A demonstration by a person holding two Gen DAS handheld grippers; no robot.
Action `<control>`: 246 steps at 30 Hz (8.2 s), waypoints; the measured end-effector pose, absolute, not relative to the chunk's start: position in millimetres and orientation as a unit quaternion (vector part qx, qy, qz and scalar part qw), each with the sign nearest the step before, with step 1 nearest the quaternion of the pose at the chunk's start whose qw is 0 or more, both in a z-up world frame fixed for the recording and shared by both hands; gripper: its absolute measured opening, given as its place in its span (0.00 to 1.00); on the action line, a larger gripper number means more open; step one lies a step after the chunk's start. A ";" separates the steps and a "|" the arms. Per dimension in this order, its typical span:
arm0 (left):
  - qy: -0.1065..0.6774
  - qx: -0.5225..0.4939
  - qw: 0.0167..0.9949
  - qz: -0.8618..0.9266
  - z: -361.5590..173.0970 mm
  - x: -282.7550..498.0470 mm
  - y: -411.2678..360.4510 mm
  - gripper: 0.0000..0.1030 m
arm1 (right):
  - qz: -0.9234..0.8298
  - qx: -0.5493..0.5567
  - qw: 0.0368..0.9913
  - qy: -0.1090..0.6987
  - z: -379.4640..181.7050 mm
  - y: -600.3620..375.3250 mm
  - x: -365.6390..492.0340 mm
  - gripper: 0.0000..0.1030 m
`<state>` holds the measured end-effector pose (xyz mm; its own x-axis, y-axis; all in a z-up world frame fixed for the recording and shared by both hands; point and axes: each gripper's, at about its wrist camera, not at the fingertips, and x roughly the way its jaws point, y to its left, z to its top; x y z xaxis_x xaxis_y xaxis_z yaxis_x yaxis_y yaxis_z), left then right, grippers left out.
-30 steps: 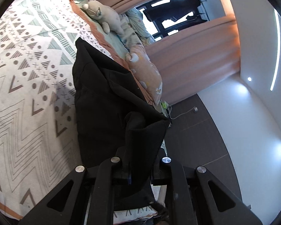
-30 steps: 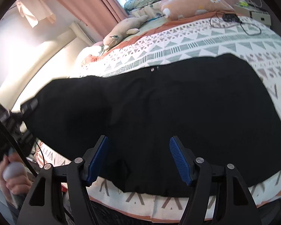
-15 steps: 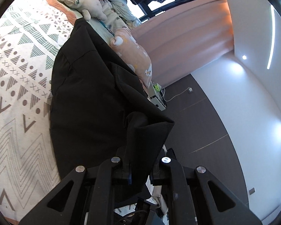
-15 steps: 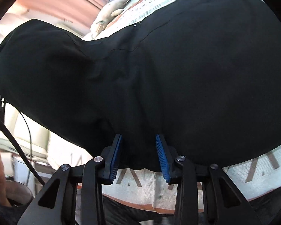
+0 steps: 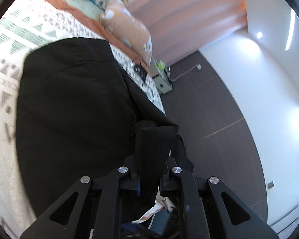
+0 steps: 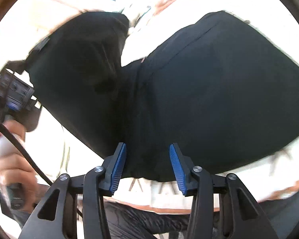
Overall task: Fold large clothes
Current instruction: 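Lift the held jacket edge with the left tool and fold it toward the right tool, then lower the folded black jacket onto the bed and open both tools, then move both tools to the folded jacket end and grasp it, then lift the folded jacket with both tools and carry it toward the headboard, then lower the folded jacket onto the bed corner and open both tools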
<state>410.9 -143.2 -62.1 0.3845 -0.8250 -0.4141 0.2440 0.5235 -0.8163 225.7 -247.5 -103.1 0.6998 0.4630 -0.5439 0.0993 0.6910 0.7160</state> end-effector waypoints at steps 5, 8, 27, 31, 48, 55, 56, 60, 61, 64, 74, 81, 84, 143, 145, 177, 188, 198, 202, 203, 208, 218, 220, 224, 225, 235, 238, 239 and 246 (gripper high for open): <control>0.482 -0.316 0.733 -0.361 -93.5 417.8 -193.2 0.13 | 0.050 0.417 0.842 0.339 -108.7 -308.9 189.0 0.42; 0.503 -0.306 0.715 -0.376 -108.4 413.9 -220.5 0.13 | 0.013 0.435 0.838 0.329 -117.1 -339.6 168.8 0.42; 0.574 -0.311 0.645 -0.397 -139.4 401.4 -270.6 0.38 | -0.067 0.467 0.829 0.299 -96.3 -333.5 86.8 0.42; 0.545 -0.350 0.635 -0.422 -128.3 393.6 -242.0 0.80 | -0.065 0.477 0.832 0.276 -99.4 -338.7 101.8 0.42; 0.504 -0.324 0.757 -0.262 -116.0 376.5 -74.9 0.81 | -0.047 0.473 0.845 0.245 -117.9 -321.0 175.0 0.56; 0.537 -0.291 0.756 -0.234 -142.3 362.4 -65.5 0.81 | -0.041 0.459 0.850 0.254 -126.8 -323.0 172.1 0.06; 0.544 -0.286 0.753 -0.235 -148.5 361.6 -70.8 0.81 | -0.039 0.453 0.853 0.257 -128.6 -321.6 167.5 0.04; 0.549 -0.280 0.754 -0.226 -162.2 357.5 -73.9 0.81 | -0.030 0.458 0.849 0.260 -135.4 -320.7 152.2 0.02; 0.551 -0.277 0.754 -0.225 -163.8 356.4 -75.2 0.81 | -0.030 0.460 0.848 0.261 -137.6 -321.5 149.4 0.02; 0.553 -0.273 0.753 -0.231 -164.4 350.2 -78.1 0.81 | -0.029 0.474 0.841 0.259 -144.5 -328.7 140.5 0.01; 0.523 -0.253 0.785 -0.216 -155.3 345.0 -81.4 0.71 | -0.062 0.460 0.844 0.270 -145.8 -338.4 125.1 0.01; 0.526 -0.247 0.785 -0.216 -164.0 349.5 -91.3 0.66 | -0.069 0.404 0.866 0.285 -109.7 -353.2 111.6 0.03; 0.528 -0.246 0.784 -0.217 -165.5 355.0 -92.0 0.66 | -0.065 0.372 0.877 0.298 -95.5 -347.0 119.3 0.12; 0.518 -0.175 0.818 -0.178 -158.8 513.1 -113.0 0.24 | 0.184 0.288 0.816 0.466 -115.9 -293.8 461.7 0.15; 0.505 -0.174 0.826 -0.180 -144.6 503.8 -111.3 0.22 | 0.184 0.277 0.825 0.457 -108.1 -282.2 456.3 0.14; 0.314 -0.219 0.901 -0.205 56.0 310.7 -3.9 0.18 | 0.267 0.200 0.906 0.260 27.9 -148.3 229.5 0.14; 0.289 -0.231 0.911 -0.180 104.7 247.5 64.6 0.17 | 0.302 0.205 0.895 0.255 55.0 -95.9 191.8 0.14; 0.259 -0.246 0.919 -0.164 125.3 219.9 129.3 0.17 | 0.346 0.193 0.882 0.257 58.7 -63.5 235.0 0.14; 0.251 -0.253 0.922 -0.152 125.7 223.4 161.8 0.17 | 0.362 0.184 0.875 0.263 54.7 -46.2 263.6 0.14; 0.252 -0.255 0.922 -0.148 125.0 227.6 173.1 0.17 | 0.366 0.182 0.873 0.265 54.2 -41.8 268.0 0.14; 0.250 -0.259 0.924 -0.127 123.5 244.5 225.6 0.17 | 0.389 0.174 0.863 0.271 52.3 -8.7 308.5 0.14; 0.236 -0.282 0.926 -0.079 105.3 276.7 329.4 0.17 | 0.433 0.161 0.839 0.286 35.2 70.7 400.3 0.14; 0.235 -0.285 0.927 -0.069 102.6 273.9 347.5 0.17 | 0.445 0.157 0.833 0.290 30.6 86.8 416.0 0.14; 0.239 -0.289 0.926 -0.039 98.9 277.0 385.4 0.17 | 0.468 0.154 0.818 0.298 20.4 121.0 443.3 0.14; 0.238 -0.289 0.927 -0.032 99.4 269.6 390.6 0.17 | 0.474 0.156 0.813 0.300 18.0 128.5 449.4 0.14; 0.243 -0.262 0.932 0.066 103.2 262.5 477.4 0.17 | 0.544 0.152 0.755 0.333 -2.9 227.8 497.7 0.14; 0.249 -0.258 0.929 0.094 102.1 261.0 496.2 0.17 | 0.562 0.152 0.737 0.343 -9.9 251.7 505.1 0.14; 0.252 -0.255 0.928 0.106 100.9 260.0 503.0 0.17 | 0.570 0.151 0.729 0.348 -13.0 262.1 507.5 0.14; 0.278 -0.242 0.916 0.159 87.9 262.1 535.1 0.17 | 0.598 0.166 0.688 0.377 -35.1 290.8 512.8 0.14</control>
<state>262.1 535.1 87.9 0.7953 0.1574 -0.5854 -0.4255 0.8327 -0.3543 512.8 290.8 -35.1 0.0009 0.9475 -0.3198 -0.6973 0.2298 0.6790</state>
